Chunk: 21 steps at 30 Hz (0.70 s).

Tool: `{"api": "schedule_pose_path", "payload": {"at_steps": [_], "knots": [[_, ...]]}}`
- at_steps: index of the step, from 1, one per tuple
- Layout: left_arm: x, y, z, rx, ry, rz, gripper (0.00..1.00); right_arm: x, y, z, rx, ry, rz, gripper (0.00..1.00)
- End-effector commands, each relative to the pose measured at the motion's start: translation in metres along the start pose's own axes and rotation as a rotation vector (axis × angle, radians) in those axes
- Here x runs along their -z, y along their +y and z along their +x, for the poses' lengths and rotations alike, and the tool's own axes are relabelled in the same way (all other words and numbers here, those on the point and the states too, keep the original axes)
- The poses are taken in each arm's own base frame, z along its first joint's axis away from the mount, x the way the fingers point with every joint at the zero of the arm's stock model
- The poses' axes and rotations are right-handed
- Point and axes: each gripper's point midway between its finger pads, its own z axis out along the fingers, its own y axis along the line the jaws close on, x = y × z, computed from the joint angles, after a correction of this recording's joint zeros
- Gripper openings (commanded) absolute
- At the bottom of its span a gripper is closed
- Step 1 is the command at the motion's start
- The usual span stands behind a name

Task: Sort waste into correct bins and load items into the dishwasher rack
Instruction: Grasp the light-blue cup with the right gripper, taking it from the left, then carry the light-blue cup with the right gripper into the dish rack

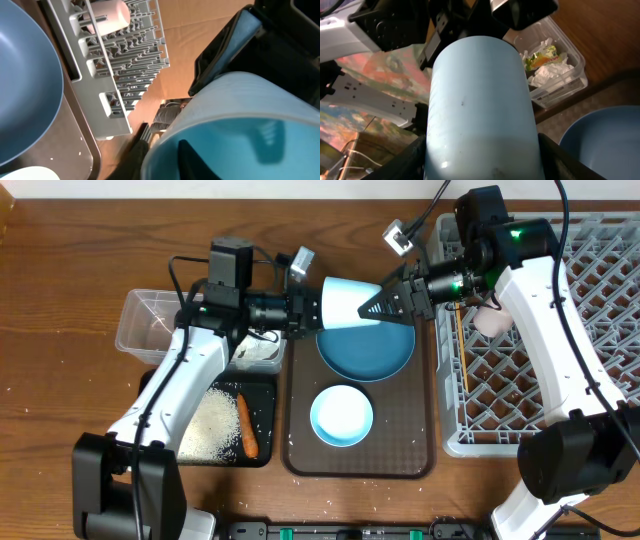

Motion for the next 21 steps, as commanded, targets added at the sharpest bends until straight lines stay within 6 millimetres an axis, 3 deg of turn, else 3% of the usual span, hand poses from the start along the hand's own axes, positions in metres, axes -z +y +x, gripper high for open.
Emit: {"api": "schedule_pose_path", "payload": {"at_steps": [1, 8, 16, 21], "knots": [[-0.004, 0.008, -0.002, -0.005, -0.016, -0.036, 0.25, 0.008, 0.003, -0.005, 0.000, -0.025, -0.002, 0.36], [0.004, 0.015, -0.011, -0.001, -0.059, -0.069, 0.39, 0.016, -0.006, -0.001, -0.029, -0.022, 0.032, 0.34], [0.025, 0.032, -0.030, 0.013, -0.159, -0.142, 0.41, 0.019, -0.020, 0.016, -0.105, 0.051, 0.128, 0.29], [0.033, 0.035, -0.034, 0.019, -0.179, -0.147, 0.41, 0.038, -0.048, 0.036, -0.303, 0.105, 0.298, 0.24]]}}
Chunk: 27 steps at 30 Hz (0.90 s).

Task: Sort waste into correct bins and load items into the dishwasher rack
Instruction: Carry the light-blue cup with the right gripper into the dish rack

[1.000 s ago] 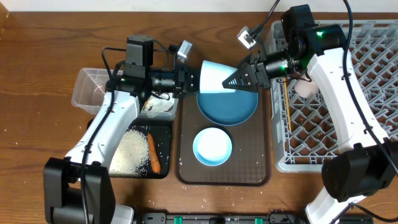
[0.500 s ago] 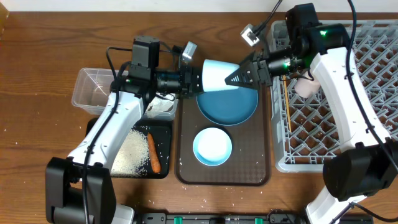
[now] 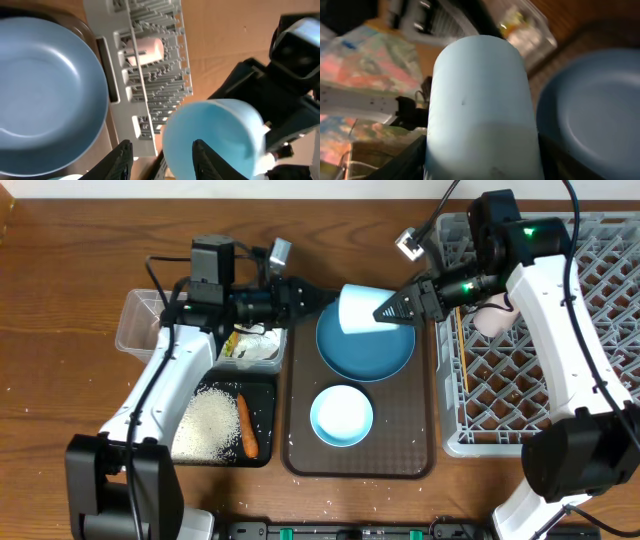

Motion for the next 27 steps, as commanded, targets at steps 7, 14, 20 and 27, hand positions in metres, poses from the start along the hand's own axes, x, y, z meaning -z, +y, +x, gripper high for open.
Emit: {"api": "schedule_pose_path", "payload": {"at_steps": [7, 14, 20, 27], "knots": [[0.003, 0.012, 0.003, -0.033, 0.004, -0.031, 0.41, 0.055, -0.082, 0.049, -0.485, 0.088, 0.459, 0.15], [0.006, 0.045, 0.009, 0.037, -0.018, -0.193, 0.41, 0.098, -0.109, 0.087, -0.719, 0.113, 0.635, 0.14], [0.018, 0.083, 0.017, 0.107, -0.038, -0.400, 0.42, 0.135, -0.124, 0.121, -0.909, 0.126, 0.764, 0.11], [0.021, 0.090, 0.026, 0.090, -0.009, -0.441, 0.41, 0.164, -0.133, 0.147, -1.047, 0.132, 0.888, 0.11]]}}
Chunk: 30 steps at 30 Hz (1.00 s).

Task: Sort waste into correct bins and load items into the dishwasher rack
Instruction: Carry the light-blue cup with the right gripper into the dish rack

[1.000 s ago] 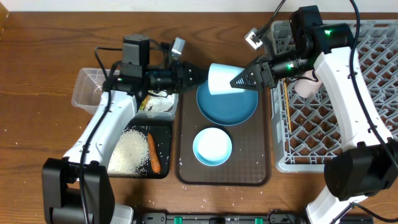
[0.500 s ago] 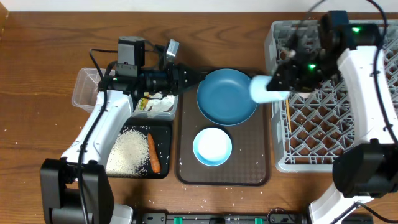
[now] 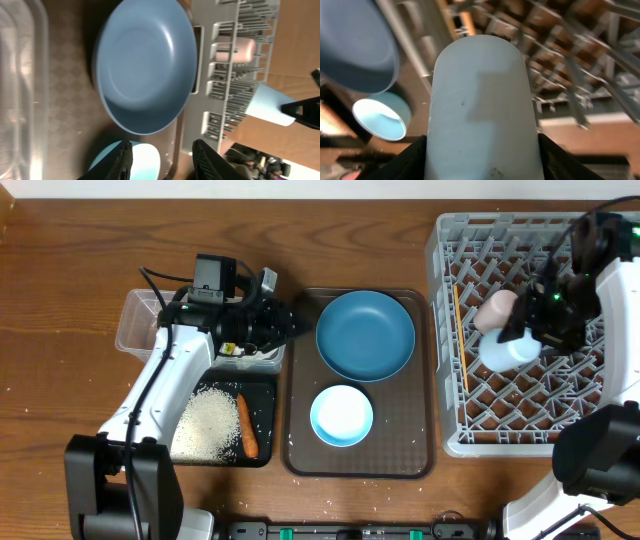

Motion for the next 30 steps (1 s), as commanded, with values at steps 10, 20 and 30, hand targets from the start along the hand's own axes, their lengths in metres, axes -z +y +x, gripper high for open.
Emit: {"api": "schedule_pose_path", "payload": {"at_steps": [10, 20, 30], "knots": [[-0.001, 0.011, 0.001, -0.027, -0.001, -0.045, 0.41, 0.009, -0.041, -0.004, -0.168, -0.054, 0.204, 0.14], [-0.001, 0.011, 0.001, -0.027, -0.001, -0.045, 0.41, 0.005, -0.035, -0.010, -0.149, -0.071, 0.197, 0.13], [-0.001, 0.011, 0.001, -0.027, -0.001, -0.045, 0.41, -0.018, -0.018, -0.007, -0.102, -0.039, 0.180, 0.13]]}}
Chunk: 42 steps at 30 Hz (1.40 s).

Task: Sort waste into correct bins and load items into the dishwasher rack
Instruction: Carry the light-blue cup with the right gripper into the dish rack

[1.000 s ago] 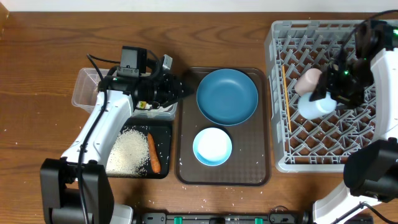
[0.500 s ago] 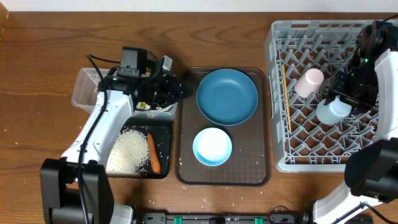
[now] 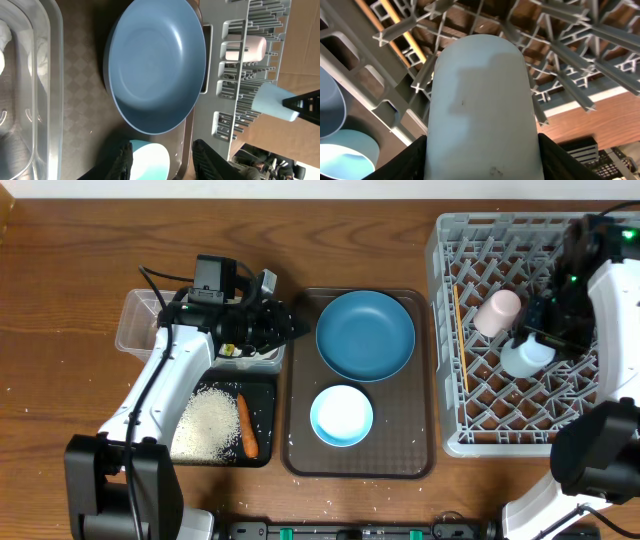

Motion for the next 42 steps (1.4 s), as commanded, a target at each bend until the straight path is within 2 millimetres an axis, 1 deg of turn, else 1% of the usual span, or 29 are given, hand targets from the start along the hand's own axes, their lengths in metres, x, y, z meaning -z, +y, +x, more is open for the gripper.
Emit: {"api": "schedule_pose_path", "payload": {"at_steps": [1, 4, 13, 17, 21, 26, 27, 34, 36, 38, 42], "knots": [[-0.001, 0.006, 0.001, -0.007, 0.002, -0.016, 0.41, -0.005, 0.009, 0.003, 0.004, 0.004, -0.013, 0.13], [-0.001, 0.006, 0.001, -0.007, 0.002, -0.016, 0.41, -0.008, 0.013, 0.002, 0.016, -0.003, -0.012, 0.14], [-0.001, 0.006, 0.001, -0.007, 0.002, -0.016, 0.41, -0.009, 0.013, -0.001, 0.018, -0.011, -0.013, 0.14], [-0.001, 0.006, 0.001, -0.007, 0.002, -0.016, 0.41, -0.013, 0.013, -0.010, 0.021, -0.046, -0.006, 0.20], [-0.001, 0.006, 0.001, -0.007, 0.002, -0.016, 0.41, -0.020, 0.014, -0.012, 0.021, -0.052, -0.007, 0.20], [-0.001, 0.009, 0.000, -0.007, -0.006, -0.034, 0.41, -0.021, 0.014, -0.013, 0.021, -0.053, -0.007, 0.22], [-0.001, 0.011, -0.001, -0.007, -0.012, -0.046, 0.41, -0.021, 0.014, -0.013, 0.021, -0.052, -0.007, 0.24], [-0.001, 0.013, -0.002, -0.006, -0.016, -0.056, 0.41, -0.021, 0.013, -0.011, 0.025, -0.045, -0.005, 0.51], [-0.001, 0.013, -0.002, -0.006, -0.016, -0.056, 0.41, -0.021, 0.013, -0.011, 0.025, -0.045, -0.005, 0.54], [-0.001, 0.013, -0.002, -0.006, -0.016, -0.056, 0.41, -0.021, 0.013, -0.011, 0.025, -0.044, -0.005, 0.61], [-0.001, 0.013, -0.002, -0.006, -0.016, -0.056, 0.41, -0.022, 0.013, -0.010, 0.026, -0.040, -0.003, 0.66]]}}
